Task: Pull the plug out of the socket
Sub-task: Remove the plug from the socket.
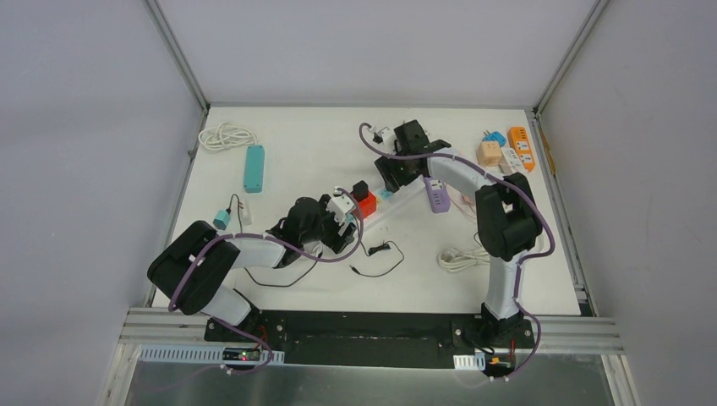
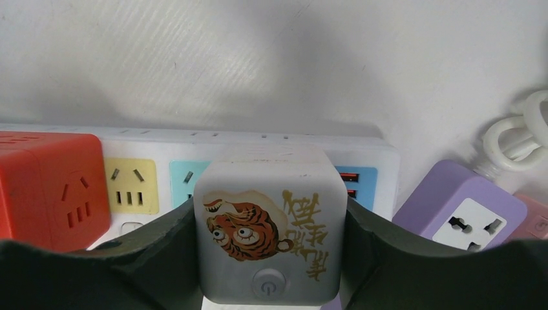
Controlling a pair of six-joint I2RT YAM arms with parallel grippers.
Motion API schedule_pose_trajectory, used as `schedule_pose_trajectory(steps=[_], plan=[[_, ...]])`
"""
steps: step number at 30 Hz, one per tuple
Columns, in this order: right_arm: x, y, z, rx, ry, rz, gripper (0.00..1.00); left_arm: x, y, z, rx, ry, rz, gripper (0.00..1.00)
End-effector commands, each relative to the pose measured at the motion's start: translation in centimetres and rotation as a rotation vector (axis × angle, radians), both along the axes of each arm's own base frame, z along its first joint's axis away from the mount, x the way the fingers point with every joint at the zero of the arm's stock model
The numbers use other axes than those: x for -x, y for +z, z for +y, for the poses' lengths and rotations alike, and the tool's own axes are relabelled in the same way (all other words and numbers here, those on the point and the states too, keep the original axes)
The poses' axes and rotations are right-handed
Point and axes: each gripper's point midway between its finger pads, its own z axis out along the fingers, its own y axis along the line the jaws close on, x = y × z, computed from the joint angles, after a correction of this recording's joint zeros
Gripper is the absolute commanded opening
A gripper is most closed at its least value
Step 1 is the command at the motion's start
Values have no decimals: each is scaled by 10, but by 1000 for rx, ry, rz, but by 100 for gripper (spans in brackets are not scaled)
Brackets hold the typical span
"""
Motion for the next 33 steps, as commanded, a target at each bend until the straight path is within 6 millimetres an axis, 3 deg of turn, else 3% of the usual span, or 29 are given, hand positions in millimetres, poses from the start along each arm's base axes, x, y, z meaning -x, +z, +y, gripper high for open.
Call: schedule_pose_trajectory(steps=[1, 8, 19, 28, 33], plan=[[6, -8, -9, 21, -8, 27, 0, 9, 5, -12, 40, -55, 21, 0], [17, -13, -6, -172, -32, 214, 0, 9, 3, -13, 38, -59, 25, 0], [10, -7, -2, 112, 56, -31, 0, 11, 2, -13, 36, -65, 33, 0], [19, -16, -8, -110, -10, 203, 0, 11, 3, -13, 36, -66, 31, 0], [17, -15, -12, -97, -9, 192, 0, 11, 2, -14, 37, -70, 33, 0]])
